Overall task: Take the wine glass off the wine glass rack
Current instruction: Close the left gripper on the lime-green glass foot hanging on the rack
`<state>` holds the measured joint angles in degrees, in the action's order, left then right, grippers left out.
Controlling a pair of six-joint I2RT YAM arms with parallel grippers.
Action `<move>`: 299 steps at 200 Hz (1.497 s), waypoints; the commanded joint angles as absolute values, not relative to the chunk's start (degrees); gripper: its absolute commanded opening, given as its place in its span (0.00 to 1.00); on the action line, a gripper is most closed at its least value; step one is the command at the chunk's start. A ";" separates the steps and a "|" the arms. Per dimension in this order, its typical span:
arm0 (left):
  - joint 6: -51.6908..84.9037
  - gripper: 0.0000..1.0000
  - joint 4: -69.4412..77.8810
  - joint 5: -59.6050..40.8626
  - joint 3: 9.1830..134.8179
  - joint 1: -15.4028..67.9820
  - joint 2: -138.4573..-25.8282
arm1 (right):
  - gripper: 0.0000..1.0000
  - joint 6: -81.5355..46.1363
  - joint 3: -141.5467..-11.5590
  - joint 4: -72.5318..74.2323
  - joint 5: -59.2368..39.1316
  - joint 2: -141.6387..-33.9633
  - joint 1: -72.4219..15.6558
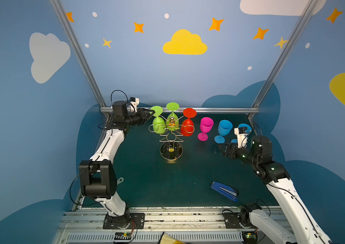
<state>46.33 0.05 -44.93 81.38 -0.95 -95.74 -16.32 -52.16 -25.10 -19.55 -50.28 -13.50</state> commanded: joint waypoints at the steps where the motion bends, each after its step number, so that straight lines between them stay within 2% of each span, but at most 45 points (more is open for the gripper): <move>1: 45.09 0.24 -1.04 -44.66 83.52 -0.88 -96.24 | 0.71 -16.73 -52.56 -24.08 -19.29 -49.68 -13.89; 143: 46.92 0.10 -1.26 -44.37 83.80 -2.64 -95.24 | 0.71 -16.57 -51.68 -24.61 -18.63 -48.28 -13.92; 175: 47.80 0.03 -0.73 -44.60 83.65 -2.96 -95.12 | 0.71 -16.69 -51.68 -24.79 -18.59 -48.00 -13.90; 299: 59.82 0.03 10.24 -49.13 81.71 -4.40 -94.90 | 0.71 -16.89 -51.59 -25.14 -18.80 -47.12 -13.96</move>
